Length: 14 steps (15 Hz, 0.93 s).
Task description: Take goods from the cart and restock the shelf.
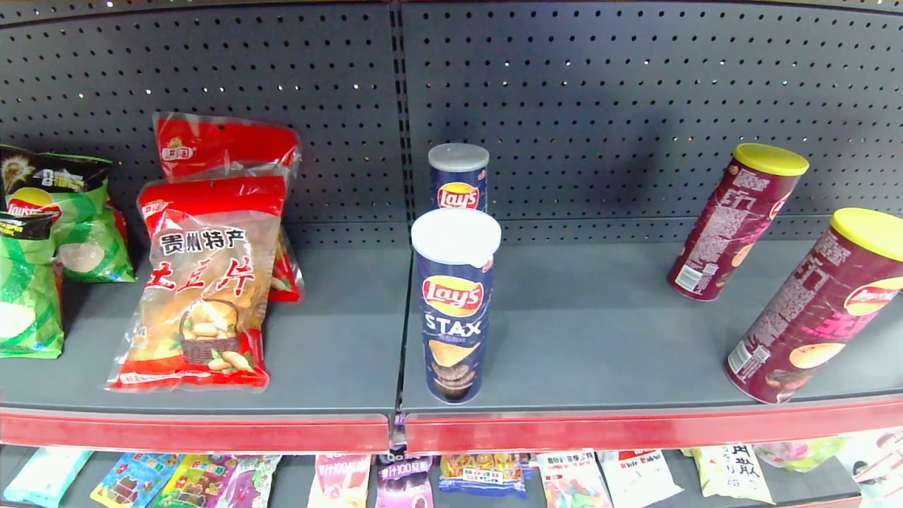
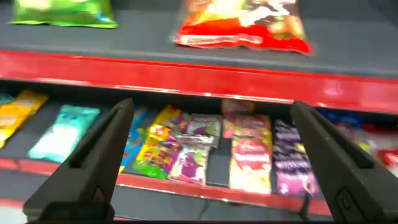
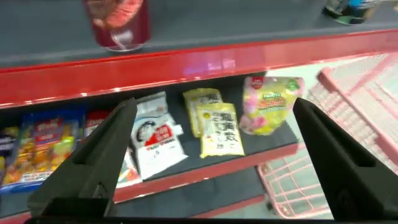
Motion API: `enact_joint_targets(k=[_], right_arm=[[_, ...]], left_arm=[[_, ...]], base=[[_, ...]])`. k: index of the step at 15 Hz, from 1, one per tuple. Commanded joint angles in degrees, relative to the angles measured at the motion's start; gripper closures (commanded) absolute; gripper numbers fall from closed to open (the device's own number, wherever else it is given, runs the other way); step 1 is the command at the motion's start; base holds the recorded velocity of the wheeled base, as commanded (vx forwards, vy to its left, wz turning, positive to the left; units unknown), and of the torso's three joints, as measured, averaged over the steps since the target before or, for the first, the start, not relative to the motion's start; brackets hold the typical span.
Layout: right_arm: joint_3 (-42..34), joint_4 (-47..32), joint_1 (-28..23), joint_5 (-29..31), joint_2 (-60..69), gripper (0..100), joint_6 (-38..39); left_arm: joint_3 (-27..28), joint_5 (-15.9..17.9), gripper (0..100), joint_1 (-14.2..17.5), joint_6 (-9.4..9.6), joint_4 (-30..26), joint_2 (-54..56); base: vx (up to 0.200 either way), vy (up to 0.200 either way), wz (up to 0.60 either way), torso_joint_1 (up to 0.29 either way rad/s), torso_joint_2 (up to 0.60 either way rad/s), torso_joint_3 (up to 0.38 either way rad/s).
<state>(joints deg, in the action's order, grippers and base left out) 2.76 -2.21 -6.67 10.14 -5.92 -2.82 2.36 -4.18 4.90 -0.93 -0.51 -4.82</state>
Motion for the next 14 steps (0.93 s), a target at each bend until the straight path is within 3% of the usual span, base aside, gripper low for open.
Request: enact_joint_targets(k=[1,2,3,4,7,10,13,14], right_arm=[[-0.65,0.98,-0.01,-0.39,0.30,0,0.36],[-0.73,1.42,0.08,-5.48,0.39,0,0.71],[-0.82,1.42,-0.01,-8.91,0.39,0,0.71],[-0.82,1.24,-0.01,-13.31,0.30,0,0.53],[-0.82,1.33,-0.80,-4.17,0.21,0,-1.49],[-0.82,1.42,-0.71,-5.13,0.21,0,-1.75],[-1.00,1.68,-0.28,-9.26,0.12,0,-3.78],[-1.17,1.77,1.48,-16.47,0.30,0,-3.69]], left_arm=[[-2.36,0.75,0,0.02,-0.66,3.06,-0.02],[-2.36,6.38,0,0.02,-1.62,2.01,-0.02],[-2.36,7.52,0,0.02,-1.53,1.92,-0.02],[-2.36,7.52,0,-1.38,-1.09,1.74,0.68],[-2.36,7.52,0,-2.53,0.22,0.51,1.30],[-2.28,7.61,0,-3.49,0.75,0.42,2.62],[-2.28,7.78,0,-4.72,0.84,0.51,4.82],[-2.36,7.78,0,-4.72,0.93,0.42,4.82]], base=[[0.000,0.000,0.00,0.000,0.00,0.000],[0.000,0.000,0.00,0.000,0.00,0.000],[0.000,0.000,0.00,0.000,0.00,0.000],[0.000,0.000,0.00,0.000,0.00,0.000],[0.000,0.000,0.00,0.000,0.00,0.000],[0.000,0.000,0.00,0.000,0.00,0.000],[0.000,0.000,0.00,0.000,0.00,0.000],[0.000,0.000,0.00,0.000,0.00,0.000]])
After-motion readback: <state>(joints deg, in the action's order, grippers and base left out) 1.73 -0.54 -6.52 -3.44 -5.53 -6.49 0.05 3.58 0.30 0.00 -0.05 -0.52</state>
